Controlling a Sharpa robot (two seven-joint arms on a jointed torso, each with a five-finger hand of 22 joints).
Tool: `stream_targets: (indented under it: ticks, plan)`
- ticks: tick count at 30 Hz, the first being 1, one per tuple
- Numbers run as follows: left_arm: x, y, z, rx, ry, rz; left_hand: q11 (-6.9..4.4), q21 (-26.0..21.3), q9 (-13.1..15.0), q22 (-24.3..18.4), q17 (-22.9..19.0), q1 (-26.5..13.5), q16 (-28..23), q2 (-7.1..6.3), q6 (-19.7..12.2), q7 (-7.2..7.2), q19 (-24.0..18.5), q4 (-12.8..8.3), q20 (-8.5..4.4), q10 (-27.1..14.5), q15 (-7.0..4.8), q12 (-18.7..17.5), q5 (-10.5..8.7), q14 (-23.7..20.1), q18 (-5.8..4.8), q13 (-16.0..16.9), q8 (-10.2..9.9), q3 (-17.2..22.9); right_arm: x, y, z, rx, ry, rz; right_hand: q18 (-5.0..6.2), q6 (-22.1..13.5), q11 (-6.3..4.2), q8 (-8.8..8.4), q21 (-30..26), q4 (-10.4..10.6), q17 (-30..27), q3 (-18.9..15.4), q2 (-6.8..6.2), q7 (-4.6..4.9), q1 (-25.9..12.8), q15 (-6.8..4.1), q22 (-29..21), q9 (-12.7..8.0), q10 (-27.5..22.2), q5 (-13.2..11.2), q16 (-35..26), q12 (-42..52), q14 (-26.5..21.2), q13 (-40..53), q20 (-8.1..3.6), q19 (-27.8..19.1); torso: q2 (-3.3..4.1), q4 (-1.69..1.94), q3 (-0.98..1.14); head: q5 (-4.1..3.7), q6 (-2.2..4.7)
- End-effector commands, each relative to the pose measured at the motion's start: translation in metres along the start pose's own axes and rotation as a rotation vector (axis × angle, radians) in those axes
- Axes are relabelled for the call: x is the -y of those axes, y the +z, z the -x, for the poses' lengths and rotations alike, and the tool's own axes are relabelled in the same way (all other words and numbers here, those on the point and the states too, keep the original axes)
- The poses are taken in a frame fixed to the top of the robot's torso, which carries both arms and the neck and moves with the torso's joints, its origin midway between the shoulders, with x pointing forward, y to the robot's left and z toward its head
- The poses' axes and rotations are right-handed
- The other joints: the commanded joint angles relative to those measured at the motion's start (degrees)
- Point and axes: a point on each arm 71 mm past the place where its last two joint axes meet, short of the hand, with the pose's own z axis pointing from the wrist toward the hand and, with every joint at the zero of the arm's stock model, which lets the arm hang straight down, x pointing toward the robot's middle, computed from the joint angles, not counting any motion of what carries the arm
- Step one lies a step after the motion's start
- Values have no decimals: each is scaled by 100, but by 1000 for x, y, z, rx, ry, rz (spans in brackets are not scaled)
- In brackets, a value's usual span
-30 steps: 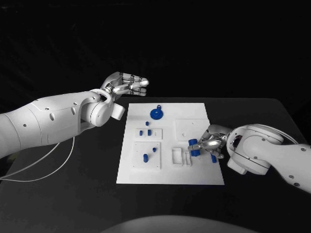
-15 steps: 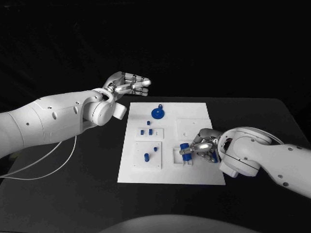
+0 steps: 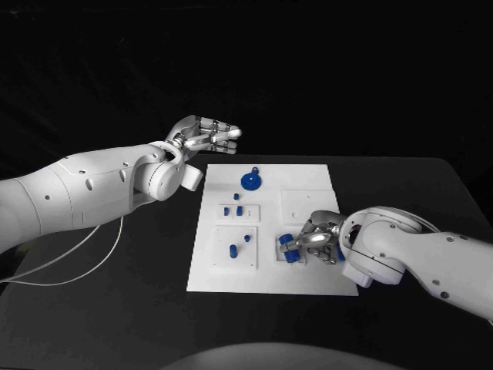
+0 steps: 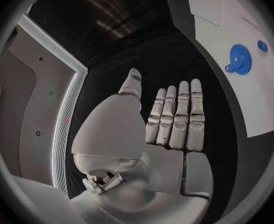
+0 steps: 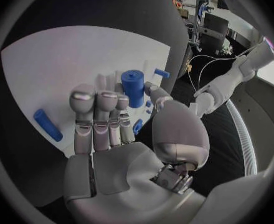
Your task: Assemble the parts on the task board
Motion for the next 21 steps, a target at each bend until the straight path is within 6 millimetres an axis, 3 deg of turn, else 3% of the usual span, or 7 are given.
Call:
stream_targets:
  ticks: [1,2,7,18,21]
  plan:
    - [1,0,-2,-15,-3,-6,20,26,0,-5,0,-13,-25,-48,-16,-2,36,31,2,-8,28,18,-21,10,-32,2,-20,-14,1,1,-2,-14,0,-3,-19,32,-41,22,-9,-273,3,248,183,-7,100,-33,6,4,0,30,20,-27,1,-7,-39,294,-2,-5,-2,10,19]
    - [1,0,-2,-15,-3,-6,20,26,0,-5,0,-13,-25,-48,-16,-2,36,31,2,-8,28,18,-21,10,-32,2,-20,-14,1,1,-2,-13,-1,-4,-20,34,-41,23,-7,-269,3,243,183,-7,96,-33,8,5,0,26,20,-29,2,-9,-39,294,-2,-5,1,23,-31]
    - [1,0,-2,-14,-2,-5,21,29,0,-19,0,-15,-25,-51,-14,-1,35,40,3,-8,29,18,-21,7,-32,2,-20,-17,0,1,-3,-11,-2,-3,-19,34,-42,22,-13,-246,6,208,191,-9,92,-33,8,8,3,-59,23,-37,3,-18,-39,292,1,-4,2,3,-1]
    - [0,0,-2,-21,-5,-5,18,30,0,-32,-2,-20,-27,-64,-17,-4,33,71,6,-11,34,19,-21,-9,-33,2,-19,-11,-2,2,-2,7,11,2,-21,61,-41,23,-7,-25,-7,146,187,-14,33,-32,20,17,13,-358,5,-61,0,-51,-38,294,1,-4,-3,22,-38]
    - [0,0,-2,-21,-5,-4,18,30,0,-32,-2,-20,-27,-64,-17,-4,33,71,6,-11,34,19,-21,-9,-33,2,-19,-11,-3,3,-2,10,14,3,-18,65,-37,22,-12,93,-7,156,171,-9,-18,-29,21,28,14,-656,4,-69,3,-61,-37,294,0,-2,-3,20,-20]
